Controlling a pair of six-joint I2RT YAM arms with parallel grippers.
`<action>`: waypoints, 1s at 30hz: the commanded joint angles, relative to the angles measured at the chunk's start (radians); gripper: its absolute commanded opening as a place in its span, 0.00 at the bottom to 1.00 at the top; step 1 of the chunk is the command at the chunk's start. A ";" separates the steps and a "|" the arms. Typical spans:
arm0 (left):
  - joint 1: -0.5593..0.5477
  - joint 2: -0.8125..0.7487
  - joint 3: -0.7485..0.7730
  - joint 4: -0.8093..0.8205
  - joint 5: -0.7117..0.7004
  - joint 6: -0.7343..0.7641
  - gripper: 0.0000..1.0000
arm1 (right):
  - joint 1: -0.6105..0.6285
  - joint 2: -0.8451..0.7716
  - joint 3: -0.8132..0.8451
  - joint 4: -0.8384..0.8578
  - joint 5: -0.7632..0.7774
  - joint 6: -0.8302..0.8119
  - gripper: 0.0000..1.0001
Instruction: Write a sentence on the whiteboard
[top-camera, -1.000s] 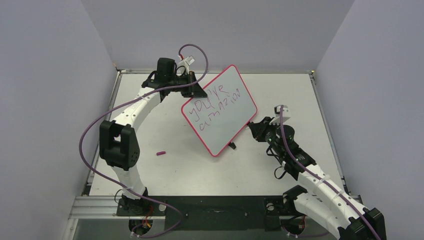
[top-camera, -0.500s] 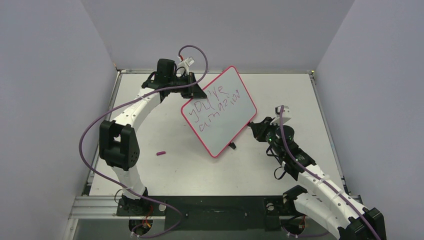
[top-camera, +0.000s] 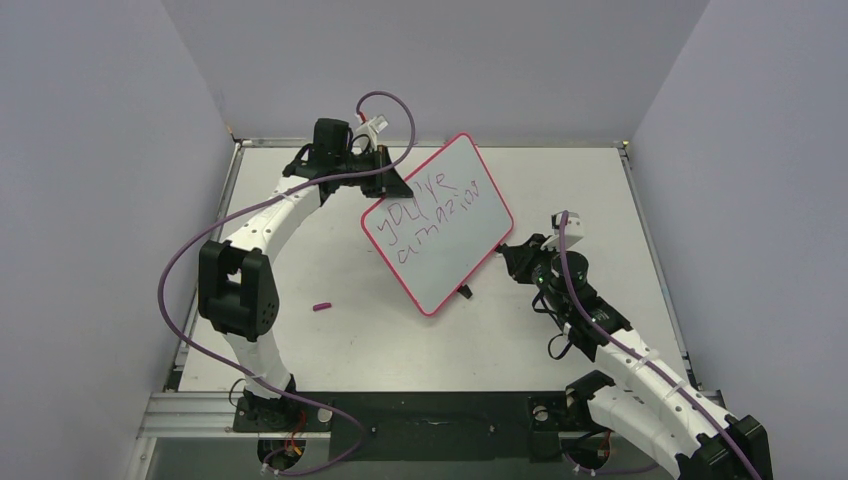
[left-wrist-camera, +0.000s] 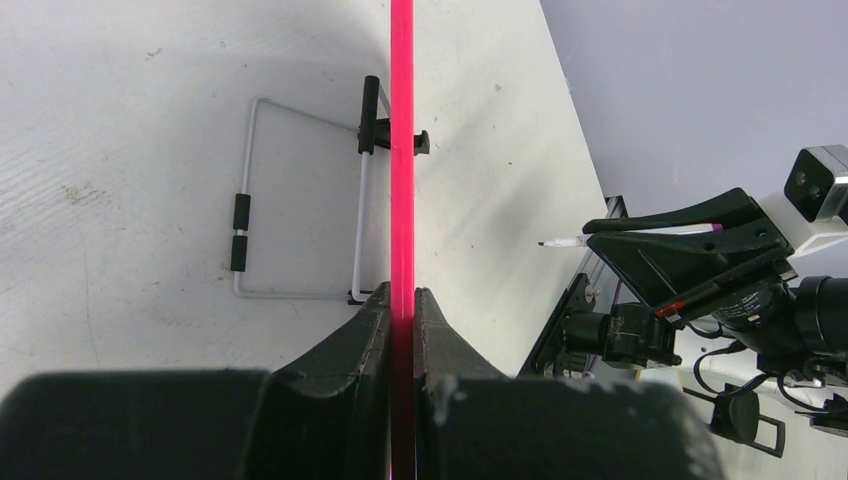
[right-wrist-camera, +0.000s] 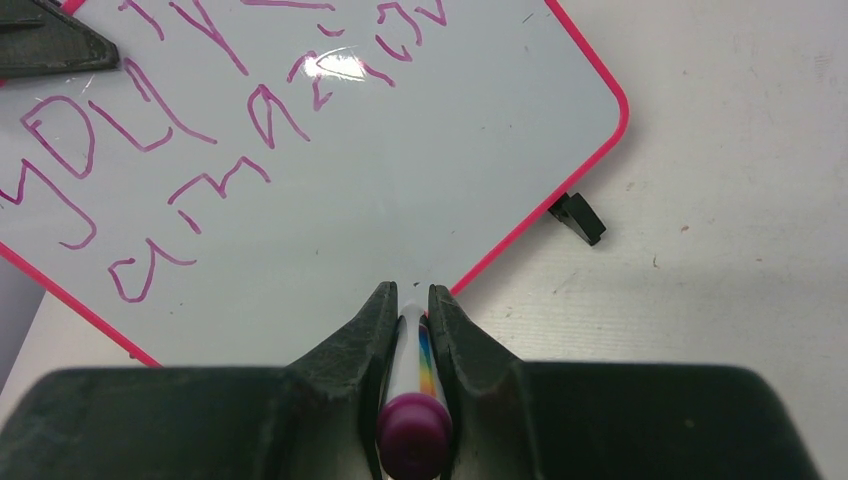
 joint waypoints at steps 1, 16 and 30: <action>0.007 -0.093 0.018 0.089 0.070 -0.017 0.00 | 0.008 -0.006 0.001 0.042 0.011 0.011 0.00; -0.012 -0.080 -0.019 0.150 0.056 -0.052 0.00 | 0.007 0.004 -0.015 0.066 0.009 0.013 0.00; -0.034 -0.078 -0.027 0.149 0.043 -0.044 0.00 | 0.008 0.021 -0.019 0.085 -0.021 0.007 0.00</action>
